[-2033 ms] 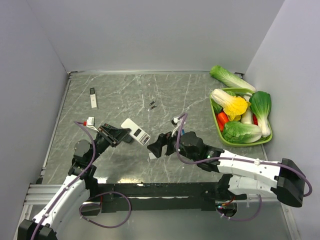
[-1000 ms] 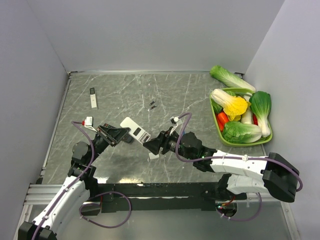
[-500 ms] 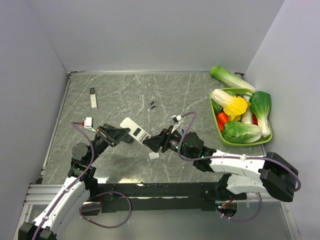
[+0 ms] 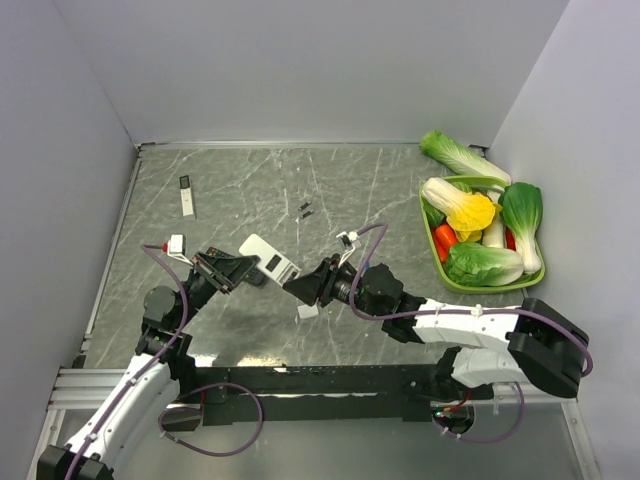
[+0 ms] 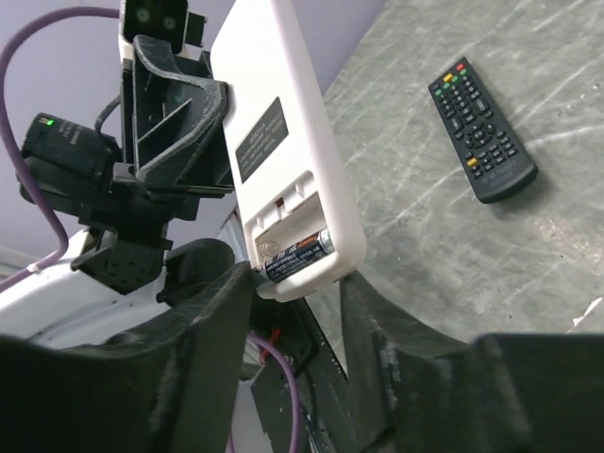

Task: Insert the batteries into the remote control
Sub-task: Load the battery into the remote control.

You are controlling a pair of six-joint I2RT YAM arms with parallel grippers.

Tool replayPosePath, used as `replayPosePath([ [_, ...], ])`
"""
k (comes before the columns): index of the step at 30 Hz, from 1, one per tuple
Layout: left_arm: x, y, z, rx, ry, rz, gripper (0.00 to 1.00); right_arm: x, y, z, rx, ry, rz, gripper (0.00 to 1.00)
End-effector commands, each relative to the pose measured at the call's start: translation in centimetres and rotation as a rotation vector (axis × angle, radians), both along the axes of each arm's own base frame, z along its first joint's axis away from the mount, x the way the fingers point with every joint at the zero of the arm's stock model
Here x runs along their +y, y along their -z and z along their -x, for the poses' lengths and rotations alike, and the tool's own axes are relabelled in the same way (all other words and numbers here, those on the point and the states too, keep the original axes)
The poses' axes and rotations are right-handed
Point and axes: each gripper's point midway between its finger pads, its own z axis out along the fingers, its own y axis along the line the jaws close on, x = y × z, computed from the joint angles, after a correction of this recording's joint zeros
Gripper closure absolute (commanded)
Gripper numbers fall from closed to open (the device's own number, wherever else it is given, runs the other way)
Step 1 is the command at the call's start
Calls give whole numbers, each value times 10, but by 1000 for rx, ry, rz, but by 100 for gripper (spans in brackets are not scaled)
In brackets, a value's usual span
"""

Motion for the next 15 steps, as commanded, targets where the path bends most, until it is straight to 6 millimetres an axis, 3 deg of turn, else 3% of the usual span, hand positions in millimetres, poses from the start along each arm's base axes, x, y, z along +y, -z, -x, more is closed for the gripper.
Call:
replayPosePath([
  [1,-1,-22,8,-78,24,41,99,-3,-9,-5,-7,13,-65,60],
  [5,-1,-24,10,-82,36,58,99,-5,-13,-5,8,13,-98,70],
  [15,-2,-22,14,-84,52,64,99,-9,-16,-14,56,44,-154,78],
])
